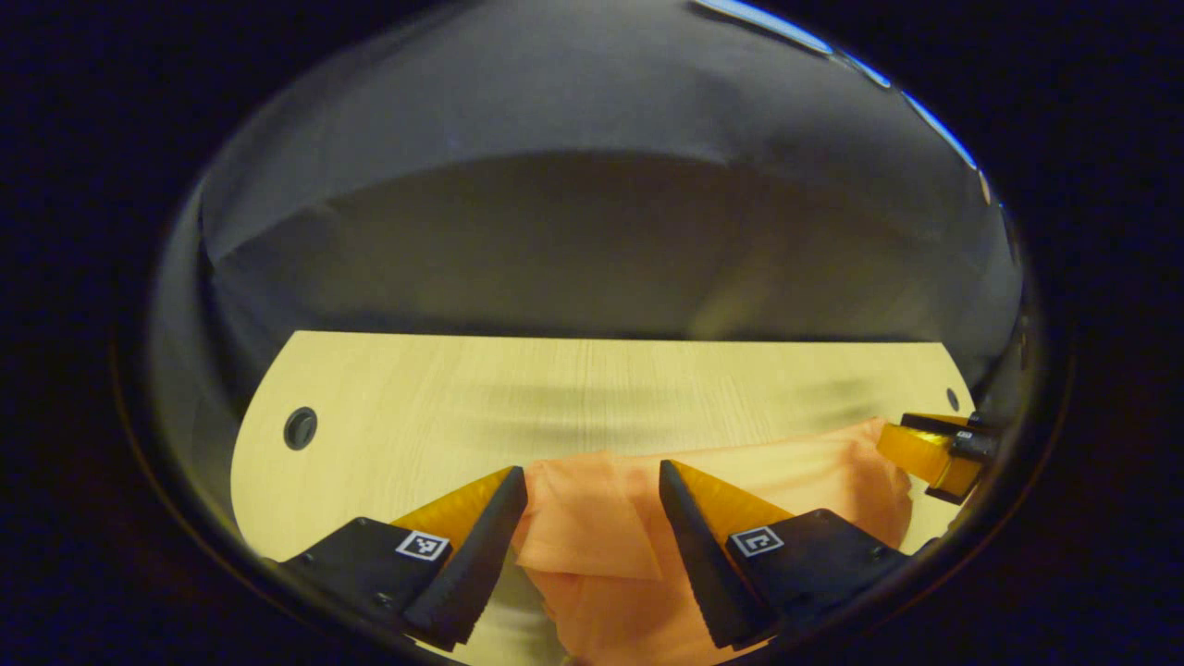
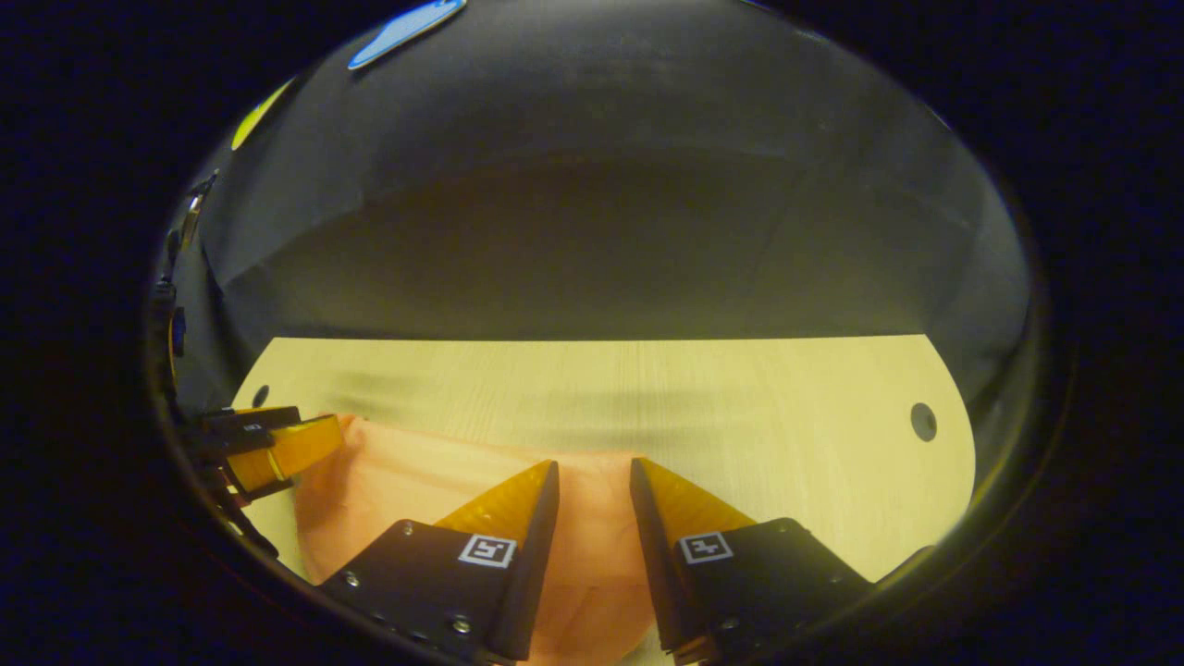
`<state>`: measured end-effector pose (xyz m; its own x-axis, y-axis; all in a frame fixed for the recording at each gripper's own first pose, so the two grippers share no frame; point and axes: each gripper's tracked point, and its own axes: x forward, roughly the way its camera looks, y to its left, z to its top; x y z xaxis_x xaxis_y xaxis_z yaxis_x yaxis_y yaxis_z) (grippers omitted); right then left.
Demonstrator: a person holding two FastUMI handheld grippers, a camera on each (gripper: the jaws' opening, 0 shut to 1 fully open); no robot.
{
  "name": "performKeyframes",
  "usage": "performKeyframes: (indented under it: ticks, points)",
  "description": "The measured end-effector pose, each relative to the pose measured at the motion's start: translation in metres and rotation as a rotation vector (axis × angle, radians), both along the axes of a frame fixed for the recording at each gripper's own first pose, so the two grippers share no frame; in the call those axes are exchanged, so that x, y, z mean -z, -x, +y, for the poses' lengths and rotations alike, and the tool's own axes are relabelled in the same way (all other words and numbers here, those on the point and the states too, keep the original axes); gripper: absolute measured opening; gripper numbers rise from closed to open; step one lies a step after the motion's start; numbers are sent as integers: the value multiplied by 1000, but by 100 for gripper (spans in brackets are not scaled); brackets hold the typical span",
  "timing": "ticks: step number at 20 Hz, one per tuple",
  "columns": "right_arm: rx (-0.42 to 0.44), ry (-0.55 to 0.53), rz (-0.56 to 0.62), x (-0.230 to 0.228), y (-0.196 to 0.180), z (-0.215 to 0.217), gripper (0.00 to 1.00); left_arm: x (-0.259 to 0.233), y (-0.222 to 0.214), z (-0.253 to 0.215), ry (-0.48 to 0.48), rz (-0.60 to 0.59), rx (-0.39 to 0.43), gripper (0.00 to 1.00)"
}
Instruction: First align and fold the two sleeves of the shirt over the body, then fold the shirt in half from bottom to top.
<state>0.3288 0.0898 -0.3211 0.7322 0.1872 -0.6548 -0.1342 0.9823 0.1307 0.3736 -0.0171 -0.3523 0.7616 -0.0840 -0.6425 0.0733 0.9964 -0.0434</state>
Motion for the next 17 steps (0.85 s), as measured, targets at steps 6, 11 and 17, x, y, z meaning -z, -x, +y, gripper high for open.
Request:
performKeyframes:
  ticks: [6,11,17]
  points:
    - [16,-43,-74,-83,54,-11,49,-95,69,-15,34,-107,37,93]
    - [22,-99,-159,-169,116,-15,50,-167,135,9,86,-191,37,95]
    - [0,-95,-318,-260,195,-18,46,-247,221,15,59,-319,58,92]
